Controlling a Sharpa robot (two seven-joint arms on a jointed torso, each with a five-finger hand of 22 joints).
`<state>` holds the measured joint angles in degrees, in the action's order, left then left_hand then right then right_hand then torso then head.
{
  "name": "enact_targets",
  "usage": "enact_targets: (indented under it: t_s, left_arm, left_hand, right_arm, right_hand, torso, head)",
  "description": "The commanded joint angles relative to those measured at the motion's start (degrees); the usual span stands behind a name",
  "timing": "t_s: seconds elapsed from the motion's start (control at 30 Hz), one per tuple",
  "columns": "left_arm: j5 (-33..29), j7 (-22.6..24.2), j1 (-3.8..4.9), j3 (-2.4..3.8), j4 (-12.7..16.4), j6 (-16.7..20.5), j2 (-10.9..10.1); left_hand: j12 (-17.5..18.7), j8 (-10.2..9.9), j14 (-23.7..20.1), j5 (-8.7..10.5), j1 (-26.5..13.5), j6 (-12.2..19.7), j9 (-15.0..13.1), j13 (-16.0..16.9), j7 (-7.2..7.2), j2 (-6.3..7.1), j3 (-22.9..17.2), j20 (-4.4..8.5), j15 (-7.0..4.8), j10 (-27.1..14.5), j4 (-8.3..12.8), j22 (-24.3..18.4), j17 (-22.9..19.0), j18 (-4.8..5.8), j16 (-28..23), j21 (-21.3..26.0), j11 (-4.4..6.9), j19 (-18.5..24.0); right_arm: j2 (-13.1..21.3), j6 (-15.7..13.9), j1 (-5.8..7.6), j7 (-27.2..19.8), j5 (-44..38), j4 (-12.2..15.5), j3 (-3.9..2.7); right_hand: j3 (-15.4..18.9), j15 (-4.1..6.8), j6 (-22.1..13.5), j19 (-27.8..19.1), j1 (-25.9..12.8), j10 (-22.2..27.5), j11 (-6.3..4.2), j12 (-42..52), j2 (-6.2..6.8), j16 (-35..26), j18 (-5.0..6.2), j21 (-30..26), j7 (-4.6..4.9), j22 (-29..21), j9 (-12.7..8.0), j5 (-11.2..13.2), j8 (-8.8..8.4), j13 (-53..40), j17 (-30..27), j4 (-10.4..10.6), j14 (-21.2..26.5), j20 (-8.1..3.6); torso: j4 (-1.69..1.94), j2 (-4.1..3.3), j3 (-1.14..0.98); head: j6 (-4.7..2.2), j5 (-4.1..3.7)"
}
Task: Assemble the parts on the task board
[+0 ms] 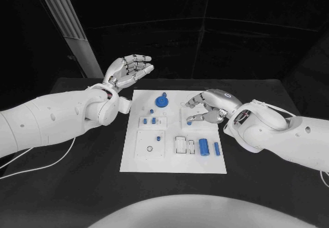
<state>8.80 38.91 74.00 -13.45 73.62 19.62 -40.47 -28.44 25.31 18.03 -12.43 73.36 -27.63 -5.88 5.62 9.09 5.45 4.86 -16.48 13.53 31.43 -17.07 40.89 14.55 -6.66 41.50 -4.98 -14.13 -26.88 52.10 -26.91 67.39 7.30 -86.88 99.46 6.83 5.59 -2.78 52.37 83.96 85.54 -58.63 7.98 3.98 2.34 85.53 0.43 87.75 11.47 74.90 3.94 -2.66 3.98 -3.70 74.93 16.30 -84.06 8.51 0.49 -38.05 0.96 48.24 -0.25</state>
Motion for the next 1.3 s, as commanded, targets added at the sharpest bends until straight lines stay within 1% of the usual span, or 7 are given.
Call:
enact_targets:
  t_s: [0.03,0.17,0.3,0.6,0.7,0.9,1.3]
  left_arm:
    - [-0.13,11.74,0.07,0.04,0.02,-0.54,0.01]
    - [-0.13,11.74,0.07,0.04,0.08,-0.56,-0.08]
    - [-0.13,11.75,0.06,0.04,0.18,-0.56,-0.18]
    - [-0.13,11.76,0.06,0.04,0.36,-0.51,-0.36]
    - [-0.13,11.76,0.06,0.04,0.39,-0.49,-0.38]
    - [-0.13,11.75,0.06,0.04,0.40,-0.47,-0.42]
    - [-0.13,11.72,0.06,0.04,0.36,-0.43,-0.42]
  left_hand:
    - [-0.24,0.20,-0.41,-0.17,-0.01,0.31,0.07,-0.07,7.27,-0.40,-0.43,-0.13,0.07,-0.47,0.05,-0.08,-0.09,0.45,0.21,0.39,-0.06,-0.35]
    - [-0.24,0.20,-0.41,-0.17,-0.01,0.31,0.07,-0.07,7.27,-0.40,-0.43,-0.13,0.07,-0.47,0.05,-0.08,-0.09,0.45,0.21,0.39,-0.06,-0.35]
    - [-0.24,0.20,-0.41,-0.17,-0.01,0.31,0.07,-0.07,7.27,-0.40,-0.43,-0.13,0.07,-0.47,0.05,-0.08,-0.09,0.45,0.21,0.39,-0.06,-0.35]
    - [-0.51,0.45,-0.47,-0.17,-0.02,0.44,0.10,-0.13,7.27,-0.48,-0.46,-0.13,0.08,-0.56,0.06,-0.13,-0.31,0.47,0.42,0.43,-0.06,-0.31]
    - [-0.51,0.45,-0.47,-0.17,-0.02,0.44,0.10,-0.13,7.27,-0.48,-0.46,-0.13,0.08,-0.56,0.06,-0.13,-0.31,0.47,0.42,0.43,-0.06,-0.31]
    - [-0.51,0.45,-0.47,-0.17,-0.02,0.44,0.10,-0.13,7.27,-0.48,-0.46,-0.13,0.08,-0.56,0.06,-0.13,-0.31,0.47,0.42,0.43,-0.06,-0.31]
    - [-0.51,0.45,-0.47,-0.17,-0.02,0.44,0.10,-0.13,7.27,-0.48,-0.46,-0.13,0.08,-0.56,0.06,-0.13,-0.31,0.47,0.42,0.43,-0.06,-0.31]
  right_arm:
    - [-0.47,5.00,0.13,3.98,-0.81,-0.39,0.01]
    - [-1.51,7.04,0.10,6.35,-1.78,-1.43,0.04]
    - [-2.58,8.40,0.03,8.80,-3.21,-2.39,0.06]
    - [-4.63,11.28,-0.18,13.30,-6.61,-4.15,0.08]
    - [-5.09,12.04,-0.28,13.82,-6.97,-4.49,0.08]
    - [-5.98,13.71,-0.52,14.38,-7.59,-5.06,0.09]
    - [-6.69,16.03,-0.68,14.62,-7.98,-5.54,0.10]
  right_hand:
    - [-0.16,-0.51,-0.35,4.59,-0.93,0.52,0.22,0.24,0.48,0.01,0.31,-0.39,0.44,14.07,-0.02,-0.02,-0.15,-0.09,3.38,0.40,-3.66,0.61]
    - [-0.66,-0.64,-0.78,4.49,-1.45,0.75,0.37,0.29,0.98,-0.03,0.36,-0.58,0.64,13.99,-0.09,-0.02,-0.28,-0.09,3.19,0.39,-3.61,0.72]
    - [-0.87,-0.67,-0.88,4.40,-1.45,0.81,0.40,0.31,0.95,-0.02,0.40,-0.73,0.71,13.93,-0.10,-0.02,-0.30,-0.09,3.21,0.34,-3.61,0.75]
    - [-2.41,-0.57,-1.25,4.43,0.40,1.04,0.21,0.58,-0.25,0.22,0.40,-0.69,0.49,13.94,-0.08,-0.01,-0.20,-0.12,3.56,-0.32,-3.68,0.80]
    - [-2.88,-0.37,-0.97,4.49,1.40,0.82,-0.04,0.84,-0.90,0.34,0.37,-0.57,0.20,13.99,0.00,-0.01,-0.02,-0.17,3.78,-0.69,-3.72,0.68]
    - [-3.79,0.63,1.75,4.60,3.66,-1.82,-1.35,2.17,-2.39,0.61,0.32,-0.38,-1.29,14.06,0.41,-0.01,1.13,-0.35,4.28,-1.46,-3.84,-0.07]
    - [-4.15,1.85,5.47,4.63,5.17,-6.11,-2.78,3.11,-3.60,0.66,0.30,-0.33,-2.82,14.08,0.69,-0.01,2.34,-0.05,4.29,-0.84,-3.89,-1.28]
  torso:
    - [0.01,-0.02,-0.01]
    - [-0.07,-0.04,0.00]
    - [0.04,-0.06,-0.02]
    - [0.03,-0.05,-0.02]
    - [0.02,-0.03,0.00]
    - [0.01,-0.02,0.01]
    - [0.00,0.02,0.02]
  head:
    - [-0.06,-0.18]
    - [-0.07,-0.19]
    - [-0.05,-0.25]
    - [-0.01,-0.26]
    - [-0.02,-0.24]
    - [0.09,-0.25]
    - [0.23,-0.18]
